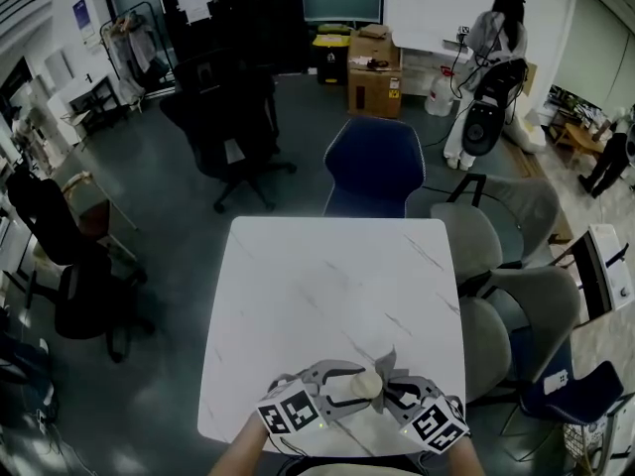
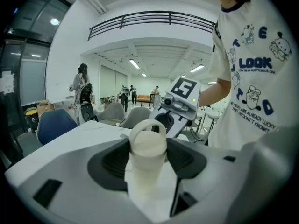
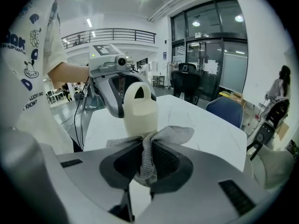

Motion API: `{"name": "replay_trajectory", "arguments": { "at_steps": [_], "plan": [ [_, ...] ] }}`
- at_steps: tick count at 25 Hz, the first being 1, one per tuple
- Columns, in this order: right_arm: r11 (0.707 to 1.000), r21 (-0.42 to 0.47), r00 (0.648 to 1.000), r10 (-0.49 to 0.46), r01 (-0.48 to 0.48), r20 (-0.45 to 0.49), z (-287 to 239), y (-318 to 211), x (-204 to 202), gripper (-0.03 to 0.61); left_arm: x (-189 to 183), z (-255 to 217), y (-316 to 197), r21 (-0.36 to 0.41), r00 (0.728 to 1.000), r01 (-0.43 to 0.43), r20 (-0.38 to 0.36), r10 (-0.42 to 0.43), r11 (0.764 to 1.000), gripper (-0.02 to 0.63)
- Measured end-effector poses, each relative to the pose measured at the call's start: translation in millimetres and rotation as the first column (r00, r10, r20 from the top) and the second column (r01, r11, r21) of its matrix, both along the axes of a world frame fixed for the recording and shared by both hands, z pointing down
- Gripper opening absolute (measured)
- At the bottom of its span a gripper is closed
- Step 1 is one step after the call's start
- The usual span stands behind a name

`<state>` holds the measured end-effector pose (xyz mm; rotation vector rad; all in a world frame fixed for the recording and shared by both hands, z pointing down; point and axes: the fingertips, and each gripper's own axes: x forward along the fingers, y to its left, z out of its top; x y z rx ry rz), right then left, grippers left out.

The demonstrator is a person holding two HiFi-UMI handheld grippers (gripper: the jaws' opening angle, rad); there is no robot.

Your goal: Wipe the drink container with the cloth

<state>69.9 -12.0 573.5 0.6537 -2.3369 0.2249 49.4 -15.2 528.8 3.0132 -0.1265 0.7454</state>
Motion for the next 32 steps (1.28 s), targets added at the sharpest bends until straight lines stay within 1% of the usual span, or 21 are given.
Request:
{"name": "replay_trajectory", "arguments": {
  "at_steps": [4,6,9,12,16,19,21,23,26,32],
  "plan": [
    [1.0,-0.029,1.0,0.005,-0.006,-0.006,15,-1,0,0.048,0,1,0,-0.003,1.0,0.01,-0.002,-0.01,1.0,0.255],
    [0.999,-0.038,1.0,0.005,-0.006,-0.026,23,-1,0,0.048,-3,5,1,-0.013,1.0,0.024,0.007,-0.024,1.0,0.255],
    [0.999,-0.049,0.999,0.001,-0.004,-0.052,36,-1,0,0.048,-2,4,0,-0.008,0.999,0.033,-0.001,-0.033,0.999,0.255],
    [0.998,-0.069,0.998,0.001,-0.005,-0.062,47,0,0,0.048,0,2,-2,-0.004,0.999,0.038,-0.011,-0.038,0.999,0.255],
    [0.996,-0.091,0.997,0.01,-0.017,-0.078,61,0,-1,0.048,-1,2,-1,-0.009,0.999,0.045,-0.004,-0.045,0.999,0.255],
    [0.994,-0.106,0.997,0.023,-0.032,-0.078,68,1,-2,0.048,-1,2,-2,-0.003,0.997,0.071,-0.005,-0.071,0.997,0.255],
    [0.993,-0.111,0.997,0.025,-0.034,-0.079,70,2,-2,0.048,0,1,-2,0.02,0.994,0.108,-0.013,-0.107,0.994,0.255],
    [0.993,-0.114,0.996,0.024,-0.034,-0.081,72,4,-2,0.048,1,0,-1,0.046,0.988,0.151,-0.02,-0.15,0.987,0.256],
    [0.992,-0.118,0.996,0.023,-0.033,-0.084,73,4,-2,0.048,2,-1,0,0.054,0.974,0.224,-0.036,-0.222,0.973,0.256],
    [0.993,-0.117,0.996,0.024,-0.034,-0.083,75,3,-3,0.048,4,0,-3,0.039,0.925,0.376,-0.067,-0.373,0.926,0.258]
  ]
}}
